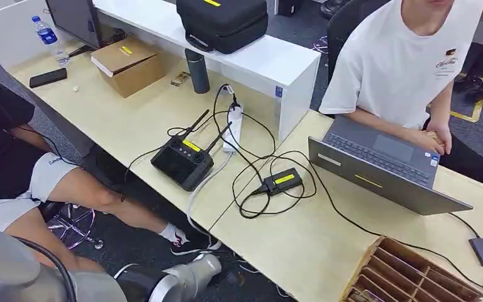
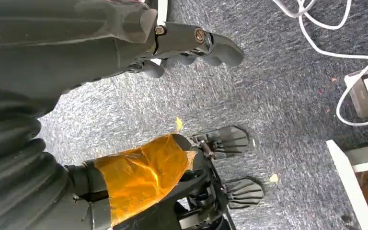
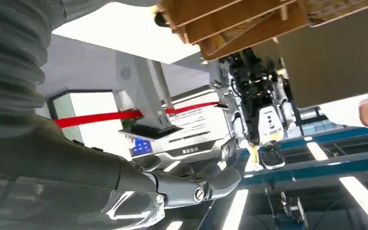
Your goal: Pass the card to the sensor for recognition and then transmit it.
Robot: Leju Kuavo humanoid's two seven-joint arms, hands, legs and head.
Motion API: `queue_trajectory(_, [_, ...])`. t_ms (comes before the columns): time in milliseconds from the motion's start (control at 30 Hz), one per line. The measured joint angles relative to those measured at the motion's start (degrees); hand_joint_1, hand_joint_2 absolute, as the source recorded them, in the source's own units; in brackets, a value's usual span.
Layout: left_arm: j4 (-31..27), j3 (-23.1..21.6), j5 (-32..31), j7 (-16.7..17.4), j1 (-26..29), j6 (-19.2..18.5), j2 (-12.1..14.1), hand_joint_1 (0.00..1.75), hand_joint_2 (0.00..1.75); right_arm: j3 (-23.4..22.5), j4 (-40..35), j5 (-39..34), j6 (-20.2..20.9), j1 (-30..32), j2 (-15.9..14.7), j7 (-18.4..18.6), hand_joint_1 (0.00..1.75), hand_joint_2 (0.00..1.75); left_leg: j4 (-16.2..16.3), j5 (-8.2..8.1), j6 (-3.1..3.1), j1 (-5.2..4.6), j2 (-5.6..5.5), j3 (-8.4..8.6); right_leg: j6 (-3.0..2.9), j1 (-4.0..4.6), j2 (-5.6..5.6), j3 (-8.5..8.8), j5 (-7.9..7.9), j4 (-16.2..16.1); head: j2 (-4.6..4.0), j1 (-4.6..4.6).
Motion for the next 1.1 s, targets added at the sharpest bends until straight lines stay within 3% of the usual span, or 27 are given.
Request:
queue_trajectory(500, [-0.02,1.05,-0.04,-0.09,0.84,-0.09,0.74,0.00,1.75,-4.92,-0.42,0.50,0.26,3.25,-0.79,-0.02,0.00,1.75,0.00,-0.01,0.02,0.00,0.01,0.01,0.00,0.00,0.01,0.00,-0.01,-0.01,0.00,0.00])
queue_trajectory(1100, [-0.02,1.42,-0.52,-0.09,0.83,-0.15,0.83,0.00,1.75,-4.92,2.36,0.63,2.33,3.54,-0.77,-0.55,0.00,1.75,0.00,-0.01,0.02,0.00,0.01,0.02,0.00,0.00,0.01,0.00,-0.01,-0.01,0.00,0.00])
